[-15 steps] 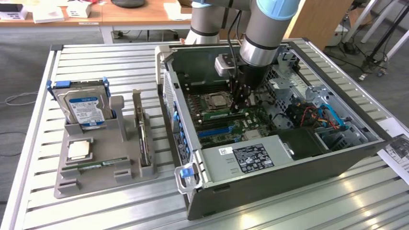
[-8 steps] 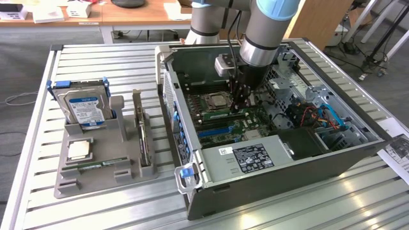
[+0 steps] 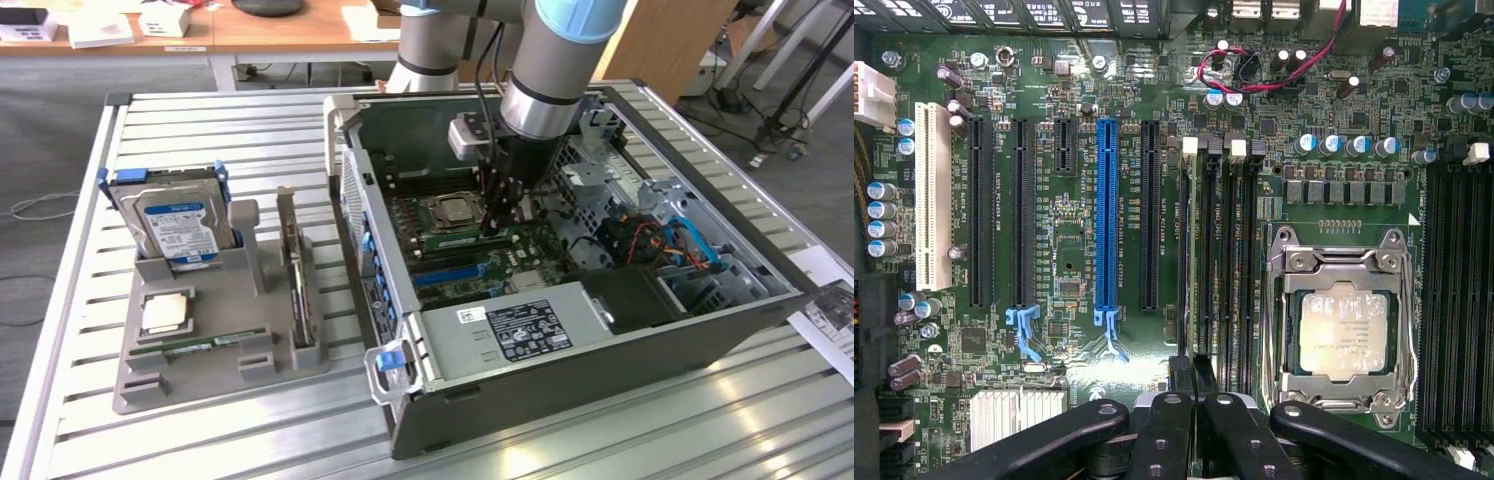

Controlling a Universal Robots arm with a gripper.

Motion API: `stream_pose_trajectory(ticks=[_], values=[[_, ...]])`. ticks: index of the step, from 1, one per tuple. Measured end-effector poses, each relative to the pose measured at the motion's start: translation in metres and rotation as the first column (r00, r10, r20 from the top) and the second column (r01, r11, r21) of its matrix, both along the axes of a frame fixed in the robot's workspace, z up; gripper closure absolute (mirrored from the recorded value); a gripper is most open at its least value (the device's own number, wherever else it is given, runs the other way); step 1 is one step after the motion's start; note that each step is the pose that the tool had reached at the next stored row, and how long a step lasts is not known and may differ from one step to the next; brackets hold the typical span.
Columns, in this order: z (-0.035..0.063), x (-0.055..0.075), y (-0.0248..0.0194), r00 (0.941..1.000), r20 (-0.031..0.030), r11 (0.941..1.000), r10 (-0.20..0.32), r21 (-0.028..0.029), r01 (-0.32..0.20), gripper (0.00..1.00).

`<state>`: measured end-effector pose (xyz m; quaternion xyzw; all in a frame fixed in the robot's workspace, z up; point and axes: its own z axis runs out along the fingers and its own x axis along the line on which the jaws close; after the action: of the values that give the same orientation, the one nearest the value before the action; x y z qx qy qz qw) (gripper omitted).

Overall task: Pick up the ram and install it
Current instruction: 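Insert the ram into the slot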

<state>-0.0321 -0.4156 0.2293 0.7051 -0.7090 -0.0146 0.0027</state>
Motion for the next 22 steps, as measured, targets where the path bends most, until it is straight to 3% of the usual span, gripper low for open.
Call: stream_pose_trajectory(ticks=[22], values=[[-0.0038,0.0,0.0,1.0,0.0,1.0,0.007,-0.0001,-0.007,0.89]])
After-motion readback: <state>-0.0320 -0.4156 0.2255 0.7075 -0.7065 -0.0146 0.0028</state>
